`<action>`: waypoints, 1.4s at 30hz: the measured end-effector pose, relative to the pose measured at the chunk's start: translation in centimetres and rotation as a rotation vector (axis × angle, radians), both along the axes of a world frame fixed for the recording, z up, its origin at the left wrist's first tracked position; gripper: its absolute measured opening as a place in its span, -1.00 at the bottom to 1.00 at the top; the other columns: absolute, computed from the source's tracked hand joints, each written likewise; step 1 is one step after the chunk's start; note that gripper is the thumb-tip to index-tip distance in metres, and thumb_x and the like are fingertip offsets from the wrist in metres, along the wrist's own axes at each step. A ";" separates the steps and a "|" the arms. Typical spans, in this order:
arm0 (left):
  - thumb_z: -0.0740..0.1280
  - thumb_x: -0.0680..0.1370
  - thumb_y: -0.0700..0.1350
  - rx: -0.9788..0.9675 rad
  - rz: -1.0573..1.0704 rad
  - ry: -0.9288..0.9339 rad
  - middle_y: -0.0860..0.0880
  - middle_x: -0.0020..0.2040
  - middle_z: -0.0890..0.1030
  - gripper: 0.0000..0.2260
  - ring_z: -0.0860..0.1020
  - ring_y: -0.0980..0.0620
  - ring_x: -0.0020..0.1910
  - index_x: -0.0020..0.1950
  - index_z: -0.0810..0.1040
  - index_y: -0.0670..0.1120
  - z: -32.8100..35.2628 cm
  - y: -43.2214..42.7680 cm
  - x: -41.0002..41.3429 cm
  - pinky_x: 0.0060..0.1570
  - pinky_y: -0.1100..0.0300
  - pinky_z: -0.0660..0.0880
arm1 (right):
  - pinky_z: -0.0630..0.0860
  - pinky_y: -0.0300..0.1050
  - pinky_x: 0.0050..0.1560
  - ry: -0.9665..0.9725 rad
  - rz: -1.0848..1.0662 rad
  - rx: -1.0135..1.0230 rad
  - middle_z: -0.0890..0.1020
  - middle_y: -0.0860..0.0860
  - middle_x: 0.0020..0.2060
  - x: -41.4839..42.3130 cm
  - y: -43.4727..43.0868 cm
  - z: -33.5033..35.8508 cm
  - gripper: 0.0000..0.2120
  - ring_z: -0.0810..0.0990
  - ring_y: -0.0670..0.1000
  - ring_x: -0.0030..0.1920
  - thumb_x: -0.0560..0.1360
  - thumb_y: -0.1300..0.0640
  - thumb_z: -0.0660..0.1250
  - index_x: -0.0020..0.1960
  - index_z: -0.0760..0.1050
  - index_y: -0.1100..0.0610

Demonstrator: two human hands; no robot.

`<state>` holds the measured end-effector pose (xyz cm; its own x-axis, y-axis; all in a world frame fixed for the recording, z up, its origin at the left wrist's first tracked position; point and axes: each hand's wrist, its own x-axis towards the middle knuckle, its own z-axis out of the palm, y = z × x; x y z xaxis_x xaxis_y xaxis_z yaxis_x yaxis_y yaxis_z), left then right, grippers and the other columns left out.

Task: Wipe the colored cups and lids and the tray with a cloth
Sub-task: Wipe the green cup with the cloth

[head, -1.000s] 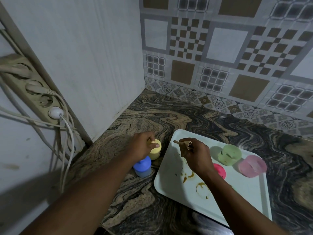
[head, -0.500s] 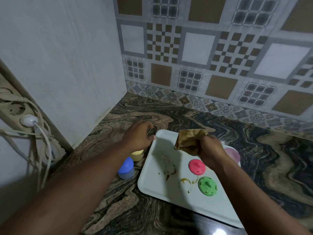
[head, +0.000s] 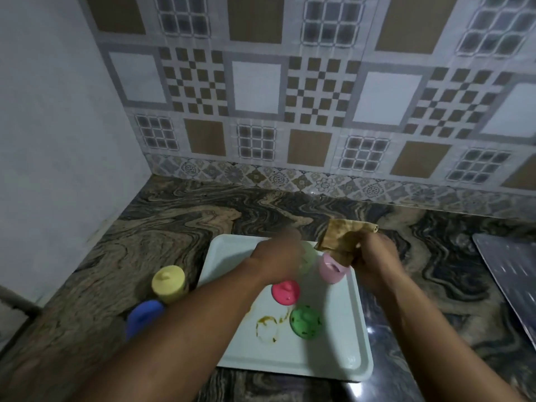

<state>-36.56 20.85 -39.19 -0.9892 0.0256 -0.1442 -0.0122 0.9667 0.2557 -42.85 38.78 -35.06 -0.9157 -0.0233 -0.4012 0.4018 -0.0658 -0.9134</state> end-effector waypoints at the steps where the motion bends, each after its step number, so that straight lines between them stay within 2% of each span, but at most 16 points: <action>1: 0.33 0.54 -0.05 -0.023 0.002 -0.003 -0.08 0.23 0.57 -0.73 0.54 -0.17 0.23 0.24 0.60 -0.01 -0.2 0.0 -0.1 0.11 0.01 0.52 | 0.46 -0.08 -0.40 -0.005 0.007 -0.015 0.60 0.17 -0.48 0.2 0.0 -0.4 -0.80 0.57 0.12 -0.50 0.43 0.42 0.15 -0.22 0.54 0.30; 4: 0.33 0.52 -0.06 -0.031 0.042 0.009 -0.11 0.02 0.65 -0.82 0.60 -0.20 0.05 0.05 0.67 0.00 -0.6 -0.2 -0.7 -0.15 0.13 0.41 | 0.53 0.02 -0.21 0.022 0.031 0.011 0.65 0.22 -0.25 0.8 -0.3 -1.4 -0.79 0.62 0.18 -0.24 0.50 0.35 0.16 -0.14 0.58 0.25; 6: 0.34 0.55 -0.04 0.056 0.115 0.037 -0.11 -0.01 0.67 -0.85 0.61 -0.18 0.00 0.02 0.69 0.00 -0.8 -0.7 -0.6 -0.16 0.12 0.44 | 0.56 -0.06 -0.19 0.112 0.052 0.048 0.69 0.16 -0.19 1.7 -0.7 -1.8 -0.75 0.66 0.10 -0.22 0.52 0.34 0.15 -0.09 0.61 0.21; 10: 0.36 0.60 -0.06 0.455 0.316 0.118 -0.10 -0.07 0.71 -0.83 0.65 -0.09 -0.05 -0.04 0.70 -0.11 -0.1 -2.6 -0.3 -0.05 0.07 0.56 | 0.58 -0.08 -0.01 0.663 0.200 0.332 0.69 0.02 0.04 5.2 -2.1 -2.4 -0.66 0.65 -0.05 -0.02 0.58 0.17 0.15 0.27 0.57 0.01; 12: 0.33 0.62 -0.11 0.548 0.331 0.140 -0.10 -0.09 0.70 -0.84 0.64 -0.06 -0.06 -0.04 0.67 -0.14 0.6 -3.4 -0.1 0.01 0.02 0.58 | 0.42 -0.05 0.35 0.836 0.402 0.506 0.51 0.07 0.39 6.8 -3.8 -3.6 -0.57 0.48 0.01 0.36 0.64 0.11 0.14 0.49 0.37 0.13; 13: 0.31 0.63 -0.14 0.596 0.319 0.144 -0.08 -0.09 0.70 -0.85 0.65 -0.04 -0.07 -0.03 0.67 -0.12 0.9 -3.5 0.0 0.01 0.00 0.59 | 0.22 -0.08 0.52 0.830 0.513 0.574 0.31 0.06 0.54 7.6 -4.6 -4.1 -0.49 0.26 0.02 0.54 0.67 0.02 0.12 0.57 0.23 0.17; 15: 0.29 0.63 -0.17 0.687 0.304 0.167 -0.05 -0.10 0.69 -0.85 0.65 -0.02 -0.08 -0.03 0.66 -0.09 1.6 -4.2 0.6 -0.03 0.00 0.57 | -0.10 -0.13 0.59 0.825 0.617 0.651 -0.06 -0.04 0.63 8.6 -6.2 -4.7 -0.29 -0.16 -0.08 0.62 0.64 -0.26 -0.02 0.64 -0.04 0.13; 17: 0.30 0.63 -0.19 0.752 0.300 0.220 0.02 -0.15 0.68 -0.84 0.63 0.04 -0.12 -0.08 0.65 -0.04 2.3 -4.9 1.5 -0.06 0.05 0.56 | -0.15 -0.14 0.59 0.843 0.597 0.642 -0.11 -0.08 0.62 8.5 -7.3 -4.5 -0.21 -0.21 -0.11 0.61 0.58 -0.38 -0.18 0.65 -0.09 0.09; 19: 0.33 0.61 -0.20 0.794 0.282 0.255 0.06 -0.18 0.68 -0.83 0.63 0.06 -0.14 -0.10 0.66 0.00 2.9 -5.4 2.5 -0.04 0.09 0.54 | 0.09 0.00 0.58 0.737 0.560 0.549 0.23 0.01 0.58 7.5 -8.0 -3.5 -0.22 0.13 0.00 0.58 0.59 -0.37 -0.21 0.58 0.18 0.12; 21: 0.35 0.60 -0.17 0.808 0.275 0.256 0.08 -0.17 0.68 -0.83 0.63 0.07 -0.14 -0.12 0.66 0.06 3.6 -5.6 3.4 -0.05 0.12 0.54 | 0.42 0.24 0.35 0.403 0.495 0.272 0.59 0.19 0.24 5.9 -8.5 -2.4 -0.35 0.52 0.19 0.29 0.66 -0.27 -0.10 0.30 0.47 0.21; 23: 0.36 0.60 -0.14 0.855 0.269 0.237 0.16 -0.19 0.66 -0.82 0.59 0.22 -0.19 -0.12 0.65 0.12 4.2 -5.9 4.4 -0.15 0.27 0.53 | 0.55 0.32 0.15 -0.158 0.524 -0.215 0.63 0.34 0.13 4.4 -8.4 -1.9 -0.39 0.61 0.32 0.09 0.67 -0.20 0.03 0.22 0.54 0.32; 25: 0.36 0.60 -0.13 0.897 0.256 0.215 0.17 -0.17 0.66 -0.83 0.58 0.28 -0.19 -0.09 0.65 0.12 4.9 -6.1 5.1 -0.16 0.35 0.50 | 0.63 0.17 -0.07 -0.442 0.580 -0.457 0.63 0.36 0.11 4.4 -7.6 -1.5 -0.44 0.65 0.32 -0.04 0.63 -0.15 0.15 0.22 0.58 0.33; 29: 0.39 0.59 -0.10 0.833 0.238 0.106 0.13 -0.06 0.68 -0.92 0.60 0.26 -0.07 0.02 0.68 0.02 6.1 -6.8 5.8 -0.07 0.36 0.46 | 0.64 0.06 -0.19 -0.512 0.599 -0.547 0.66 0.34 0.02 5.4 -7.4 -1.9 -0.47 0.67 0.29 -0.16 0.50 -0.09 0.26 0.12 0.65 0.36; 34: 0.40 0.50 0.23 0.808 0.225 0.064 0.09 -0.15 0.71 -0.68 0.65 0.15 -0.13 -0.02 0.73 0.01 8.2 -6.4 5.6 -0.06 0.12 0.58 | 0.59 0.11 -0.12 -0.250 0.577 -0.383 0.63 0.32 -0.01 4.7 -7.8 -1.2 -0.42 0.63 0.25 -0.13 0.65 -0.19 0.10 0.23 0.56 0.30; 38: 0.44 0.55 -0.05 0.731 0.147 0.057 0.07 -0.01 0.72 -0.87 0.66 0.08 0.04 0.05 0.71 -0.03 9.0 -5.6 4.7 0.17 -0.05 0.57 | 0.60 0.06 -0.20 -0.179 0.576 -0.337 0.65 0.31 -0.05 4.2 -7.6 -0.6 -0.44 0.66 0.22 -0.19 0.65 -0.19 0.10 0.17 0.59 0.27; 42: 0.44 0.55 -0.07 0.730 0.102 -0.015 0.21 -0.06 0.69 -0.87 0.62 0.27 -0.06 0.08 0.71 0.00 8.4 -6.3 5.4 -0.02 0.24 0.54 | 0.63 0.07 -0.08 -0.421 0.574 -0.494 0.66 0.29 0.02 4.8 -6.5 -0.9 -0.45 0.67 0.22 -0.10 0.58 -0.15 0.24 0.21 0.61 0.32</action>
